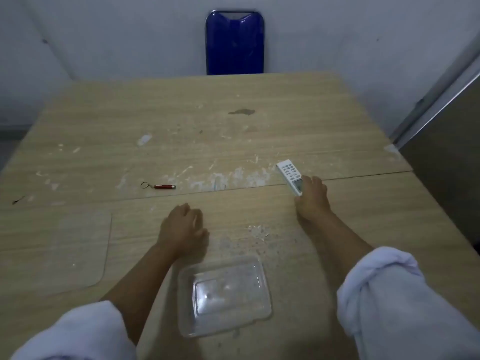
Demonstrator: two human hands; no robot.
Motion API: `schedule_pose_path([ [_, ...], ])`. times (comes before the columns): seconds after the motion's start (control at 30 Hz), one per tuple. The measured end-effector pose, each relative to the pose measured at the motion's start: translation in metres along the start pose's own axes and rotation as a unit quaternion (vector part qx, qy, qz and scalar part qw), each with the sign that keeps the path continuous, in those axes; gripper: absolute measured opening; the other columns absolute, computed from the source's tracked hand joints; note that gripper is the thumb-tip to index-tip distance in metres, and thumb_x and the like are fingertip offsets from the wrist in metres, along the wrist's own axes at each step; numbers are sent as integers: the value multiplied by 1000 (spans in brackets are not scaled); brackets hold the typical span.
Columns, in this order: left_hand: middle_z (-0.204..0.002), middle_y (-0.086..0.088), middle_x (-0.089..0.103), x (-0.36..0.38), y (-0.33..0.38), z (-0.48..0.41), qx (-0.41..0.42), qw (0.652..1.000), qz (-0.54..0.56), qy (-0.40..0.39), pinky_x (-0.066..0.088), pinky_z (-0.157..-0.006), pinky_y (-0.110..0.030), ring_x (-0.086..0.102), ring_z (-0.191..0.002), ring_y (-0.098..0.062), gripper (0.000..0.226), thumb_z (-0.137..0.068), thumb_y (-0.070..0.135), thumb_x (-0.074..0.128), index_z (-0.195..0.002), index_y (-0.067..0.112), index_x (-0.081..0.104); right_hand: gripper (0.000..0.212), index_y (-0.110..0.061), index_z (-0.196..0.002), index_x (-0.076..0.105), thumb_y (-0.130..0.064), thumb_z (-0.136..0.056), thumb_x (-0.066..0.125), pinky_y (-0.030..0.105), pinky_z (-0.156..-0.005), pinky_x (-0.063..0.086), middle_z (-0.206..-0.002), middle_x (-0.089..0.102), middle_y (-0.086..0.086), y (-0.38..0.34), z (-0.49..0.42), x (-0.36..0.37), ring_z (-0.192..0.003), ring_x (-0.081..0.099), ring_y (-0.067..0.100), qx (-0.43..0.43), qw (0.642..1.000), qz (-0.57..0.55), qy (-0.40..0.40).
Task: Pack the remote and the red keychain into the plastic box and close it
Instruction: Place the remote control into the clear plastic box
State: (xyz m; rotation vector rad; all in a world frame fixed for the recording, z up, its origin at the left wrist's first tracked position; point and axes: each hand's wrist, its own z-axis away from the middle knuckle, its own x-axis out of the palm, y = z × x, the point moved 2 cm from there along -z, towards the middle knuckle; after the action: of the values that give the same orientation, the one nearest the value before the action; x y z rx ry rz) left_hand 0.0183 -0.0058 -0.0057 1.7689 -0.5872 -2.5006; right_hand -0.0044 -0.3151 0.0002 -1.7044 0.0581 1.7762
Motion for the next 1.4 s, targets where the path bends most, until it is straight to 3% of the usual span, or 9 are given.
schedule_pose_path([
  [0.17,-152,-14,33,10,-2,1,-12,999,-12,31,34,-110,-42,31,-140,-29,59,-83,37,63,-135,15,46,46,-5,-129,43,-6,-84,56,47,-95,45,-128,45,24,6,-16,10,-118,40,41,29,999,-7,17],
  [0.4,-152,-13,32,14,-2,1,-6,999,-14,40,32,-111,-41,30,-140,-28,60,-83,37,62,-136,15,44,42,-2,-126,45,-2,-85,53,47,-96,41,-130,42,23,-1,-10,18,-118,38,41,56,996,-40,59],
  [0.6,-147,-13,39,5,3,13,-1,995,84,50,38,-106,-42,38,-135,-29,49,-87,31,59,-132,13,50,34,-13,-114,54,-3,-82,53,44,-92,48,-120,48,12,-19,22,14,-113,45,30,-36,992,-115,47],
  [0.73,-148,-12,39,-10,15,31,78,984,125,100,32,-111,-37,36,-137,-26,47,-91,25,55,-135,11,46,42,-27,-117,56,-4,-82,56,39,-88,53,-109,48,-7,-36,61,11,-107,52,19,-78,965,-250,-14],
  [0.83,-151,-10,35,-26,22,44,131,971,141,143,25,-114,-34,31,-141,-24,53,-91,27,56,-139,12,40,44,-30,-120,53,-6,-83,57,30,-87,50,-104,46,-15,-43,89,10,-103,50,9,-149,966,-206,-52],
  [0.9,-153,-8,33,-35,25,52,152,968,143,137,23,-116,-36,27,-142,-22,58,-90,32,56,-142,15,36,48,-23,-125,52,-3,-82,59,30,-92,48,-107,44,-12,-47,102,8,-102,45,6,-201,965,-152,-65],
  [1.07,-152,-8,35,-35,28,71,212,973,74,49,26,-116,-38,29,-140,-22,63,-89,33,58,-144,16,34,48,-9,-127,53,2,-81,62,38,-100,46,-125,54,9,-58,136,2,-115,49,22,-280,947,-113,-107],
  [1.27,-131,-10,53,-22,20,94,217,976,5,28,40,-98,-35,46,-113,-25,56,-85,31,62,-136,12,46,51,-11,-130,50,4,-82,60,32,-104,41,-131,51,9,-60,168,1,-121,46,20,-282,942,-117,-137],
  [1.4,-125,-10,55,-9,16,114,198,980,1,28,42,-95,-35,48,-109,-26,54,-83,33,65,-130,12,49,54,-13,-139,41,-2,-87,50,43,-115,28,-143,36,12,-49,175,12,-136,29,26,-220,953,-113,-176],
])
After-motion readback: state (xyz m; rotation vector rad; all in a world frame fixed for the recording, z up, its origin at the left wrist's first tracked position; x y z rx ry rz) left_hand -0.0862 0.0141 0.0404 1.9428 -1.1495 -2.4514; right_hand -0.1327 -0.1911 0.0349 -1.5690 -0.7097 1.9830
